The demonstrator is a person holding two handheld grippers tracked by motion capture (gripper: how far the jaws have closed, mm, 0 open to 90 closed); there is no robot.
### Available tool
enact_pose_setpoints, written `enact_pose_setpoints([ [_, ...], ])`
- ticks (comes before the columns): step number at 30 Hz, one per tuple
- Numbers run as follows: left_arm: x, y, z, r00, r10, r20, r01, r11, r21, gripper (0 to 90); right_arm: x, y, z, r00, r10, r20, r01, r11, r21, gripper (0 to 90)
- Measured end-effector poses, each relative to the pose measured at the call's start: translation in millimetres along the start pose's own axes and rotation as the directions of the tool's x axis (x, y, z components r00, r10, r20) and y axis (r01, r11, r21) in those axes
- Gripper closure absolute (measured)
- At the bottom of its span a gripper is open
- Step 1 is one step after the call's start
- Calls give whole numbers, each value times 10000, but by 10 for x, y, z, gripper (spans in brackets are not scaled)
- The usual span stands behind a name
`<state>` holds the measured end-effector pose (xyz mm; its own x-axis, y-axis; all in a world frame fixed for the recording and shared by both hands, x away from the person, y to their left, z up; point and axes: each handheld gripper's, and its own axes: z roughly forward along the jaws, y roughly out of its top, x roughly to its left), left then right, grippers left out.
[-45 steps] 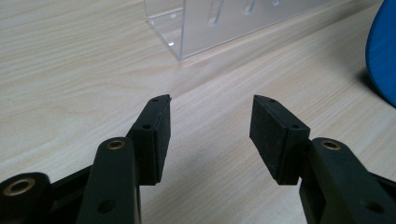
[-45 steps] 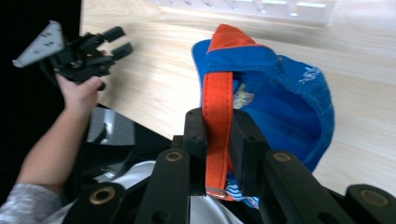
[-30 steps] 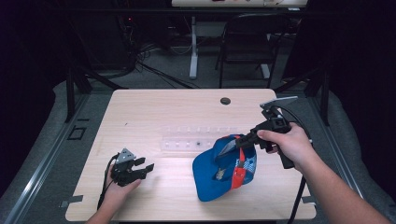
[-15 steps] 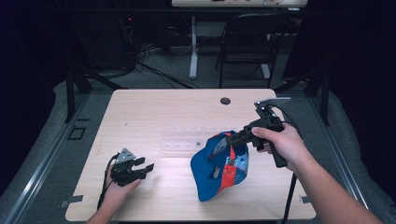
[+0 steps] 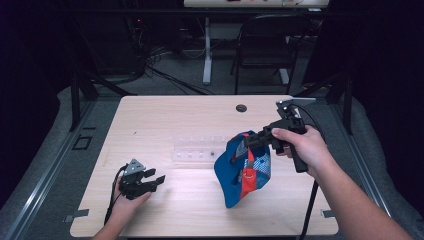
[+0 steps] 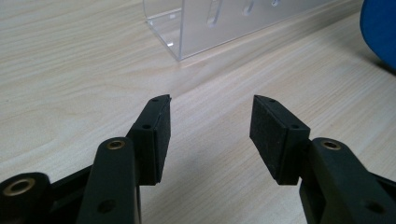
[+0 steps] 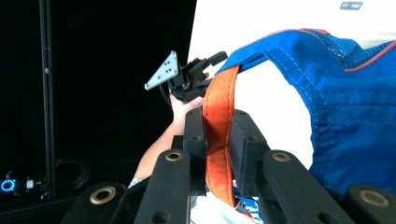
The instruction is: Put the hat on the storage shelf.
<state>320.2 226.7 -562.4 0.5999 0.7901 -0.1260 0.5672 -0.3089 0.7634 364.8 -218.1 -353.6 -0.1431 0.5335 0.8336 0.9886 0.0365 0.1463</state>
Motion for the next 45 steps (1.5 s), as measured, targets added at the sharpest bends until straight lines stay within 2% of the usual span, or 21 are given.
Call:
enact_pose_setpoints([
  [5,2,2,4,10000,63,19,-63,10000,32,486,17,47,-69,9998,76,-173,-83,9991,-408,783],
  [15,-1,1,9,10000,-2,49,2,10000,17,486,60,144,-114,9990,154,-426,-187,9969,-766,783],
  [21,-4,2,11,10000,12,71,-12,10000,14,486,127,203,-138,9979,52,-643,-109,9960,-886,783],
  [28,-11,3,17,9999,5,102,-6,10000,34,486,241,256,-144,9976,-191,-663,122,9946,-1026,783],
  [34,-36,7,25,9999,92,136,-92,10000,23,488,290,313,-116,9976,-212,-664,133,9930,-1171,783],
  [39,-159,31,62,9984,349,438,-348,9994,-27,506,312,357,-74,9973,-253,-687,171,9930,-1170,783],
  [42,-290,89,85,9941,799,734,-792,9968,-121,514,313,380,-51,9974,-196,-697,109,9924,-1224,783],
  [45,-465,182,73,9880,1209,966,-1160,9918,-545,511,319,400,-20,9974,-214,-686,127,9921,-1248,783],
])
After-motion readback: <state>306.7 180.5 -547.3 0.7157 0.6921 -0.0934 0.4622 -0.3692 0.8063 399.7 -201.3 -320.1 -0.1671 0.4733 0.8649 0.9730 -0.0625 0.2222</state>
